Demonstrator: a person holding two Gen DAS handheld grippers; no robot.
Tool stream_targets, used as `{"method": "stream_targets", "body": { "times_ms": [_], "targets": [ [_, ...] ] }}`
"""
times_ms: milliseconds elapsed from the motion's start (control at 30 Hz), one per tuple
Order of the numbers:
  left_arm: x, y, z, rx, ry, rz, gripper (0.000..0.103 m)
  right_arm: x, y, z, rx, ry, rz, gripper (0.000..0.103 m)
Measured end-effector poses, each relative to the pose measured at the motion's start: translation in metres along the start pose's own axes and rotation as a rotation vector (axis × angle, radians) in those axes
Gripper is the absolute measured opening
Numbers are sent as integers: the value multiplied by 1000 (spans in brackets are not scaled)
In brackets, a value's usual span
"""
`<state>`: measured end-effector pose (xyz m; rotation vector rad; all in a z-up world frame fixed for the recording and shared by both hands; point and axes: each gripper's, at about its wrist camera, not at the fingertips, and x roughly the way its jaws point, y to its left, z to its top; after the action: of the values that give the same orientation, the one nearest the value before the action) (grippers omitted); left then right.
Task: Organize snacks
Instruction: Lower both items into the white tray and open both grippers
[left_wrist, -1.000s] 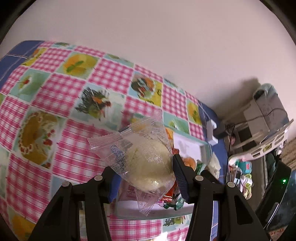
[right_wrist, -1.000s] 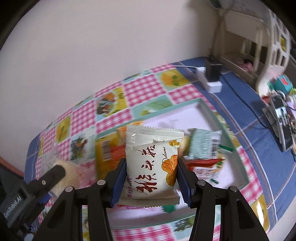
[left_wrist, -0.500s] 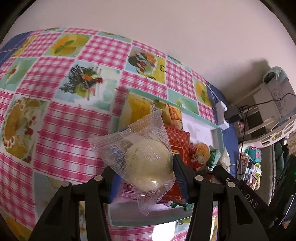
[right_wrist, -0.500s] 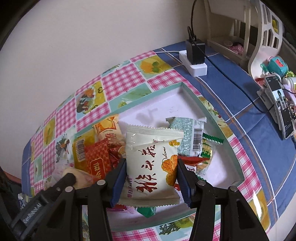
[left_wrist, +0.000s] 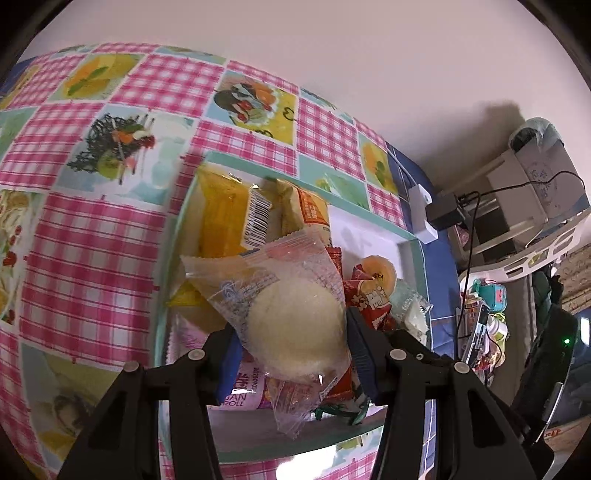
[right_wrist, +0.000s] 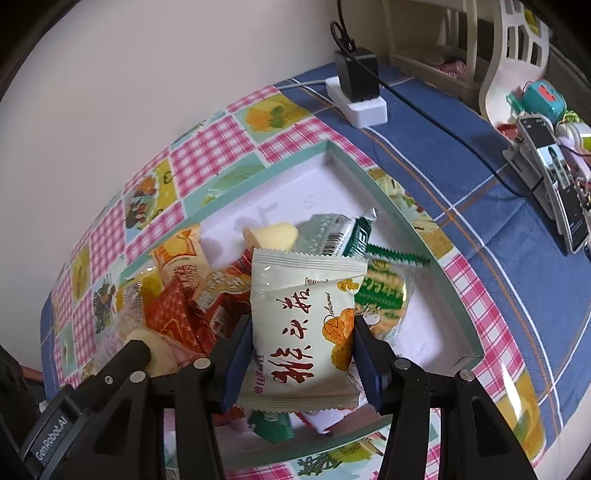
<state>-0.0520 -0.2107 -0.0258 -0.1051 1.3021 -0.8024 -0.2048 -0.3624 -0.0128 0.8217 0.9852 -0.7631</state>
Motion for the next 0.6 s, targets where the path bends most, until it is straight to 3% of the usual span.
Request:
{"method": "stream_targets", "body": {
  "times_ms": [433, 500, 600],
  "targets": [
    [4, -9, 2, 24, 25, 40, 57, 2, -2, 1, -4, 15, -21, 56],
    [1, -9, 2, 20, 32, 51, 65, 1, -2, 1, -8, 12, -27, 59],
    [-3, -8, 2, 11, 38, 55, 67, -3, -1, 2, -11, 3, -29, 66]
  ]
}}
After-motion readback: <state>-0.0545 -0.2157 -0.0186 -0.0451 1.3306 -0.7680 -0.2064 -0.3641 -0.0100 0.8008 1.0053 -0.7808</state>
